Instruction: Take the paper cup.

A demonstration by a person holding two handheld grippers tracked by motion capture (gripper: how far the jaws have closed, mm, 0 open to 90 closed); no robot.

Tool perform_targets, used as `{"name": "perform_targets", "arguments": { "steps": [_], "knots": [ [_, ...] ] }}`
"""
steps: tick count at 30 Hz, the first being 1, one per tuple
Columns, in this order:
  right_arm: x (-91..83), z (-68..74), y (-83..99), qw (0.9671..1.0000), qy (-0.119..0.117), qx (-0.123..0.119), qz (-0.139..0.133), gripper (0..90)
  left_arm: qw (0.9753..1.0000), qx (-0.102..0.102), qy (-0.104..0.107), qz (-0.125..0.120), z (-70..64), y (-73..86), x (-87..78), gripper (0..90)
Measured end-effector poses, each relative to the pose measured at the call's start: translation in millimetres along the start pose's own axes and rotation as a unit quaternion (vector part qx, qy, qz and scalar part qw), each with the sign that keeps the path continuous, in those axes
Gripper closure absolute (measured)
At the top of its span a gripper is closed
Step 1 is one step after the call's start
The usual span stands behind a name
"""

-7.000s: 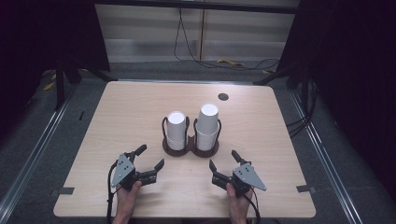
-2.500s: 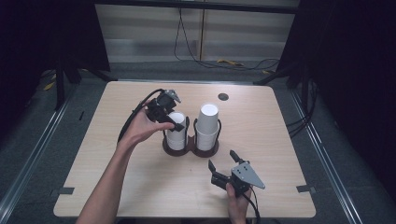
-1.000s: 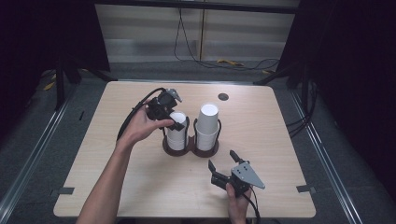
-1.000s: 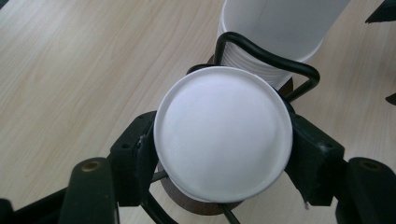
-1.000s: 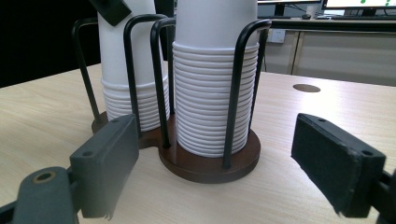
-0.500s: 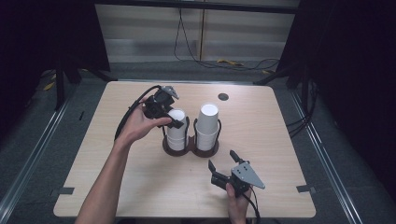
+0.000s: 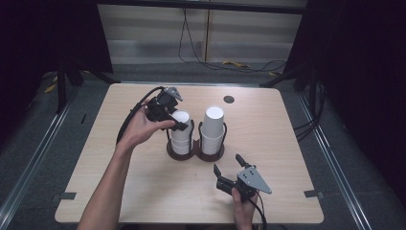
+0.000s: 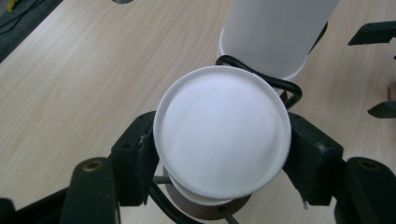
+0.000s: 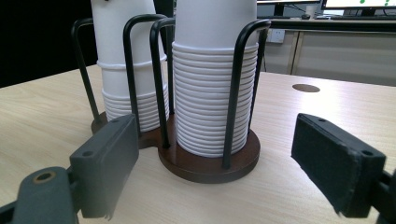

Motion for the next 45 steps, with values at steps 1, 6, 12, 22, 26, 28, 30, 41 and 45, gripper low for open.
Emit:
{"name": "perform_targets", "arguments": {
  "steps": [1,6,12,22,26,28,30,41,45],
  "knots": [
    [0.0,0.0,0.0,1.0000,0.000,0.000,0.000,14.5,1.0000,0.000,0.000,0.000,0.0,0.0,0.0,33.7],
    [0.0,-0.1,-0.1,1.0000,-0.001,0.000,0.001,14.5,0.9999,-0.003,0.003,-0.012,1.2,0.3,-9.6,33.7],
    [0.2,-0.2,-0.1,1.0000,-0.001,-0.001,0.000,14.5,0.9998,-0.005,0.002,-0.021,0.3,-0.5,-15.5,33.7],
    [0.1,-0.3,0.0,1.0000,0.000,-0.001,0.001,14.5,0.9985,-0.012,-0.002,-0.054,-0.6,0.0,-23.1,33.9],
    [0.1,-0.2,-0.1,1.0000,0.000,-0.001,0.001,14.4,0.9978,-0.013,-0.003,-0.065,-0.8,0.7,-27.6,33.9],
    [0.2,-0.3,0.0,1.0000,0.000,0.000,0.001,14.5,0.9976,-0.012,-0.003,-0.068,-0.9,0.6,-29.9,33.9],
    [0.2,-0.2,-0.1,1.0000,0.000,0.000,0.001,14.5,0.9975,-0.011,-0.005,-0.069,-1.1,0.5,-31.1,33.9],
    [0.2,-0.1,0.0,1.0000,0.000,-0.001,0.001,14.5,0.9950,-0.011,-0.011,-0.099,-3.6,-1.4,-41.3,33.8],
    [0.1,-0.1,0.0,1.0000,0.000,0.000,0.002,14.5,0.9942,-0.012,-0.012,-0.107,-3.1,-1.8,-45.4,33.8]
  ]
}}
Point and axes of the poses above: each handheld gripper's, and its own axes: x roughly forward along the jaws, y roughly out of its underside, z roughly to its left, the point moved 1 cm from there along x, roughly forward along the jaws, and after that the axes turned 12 degrees about -z, right-handed, at the moved point
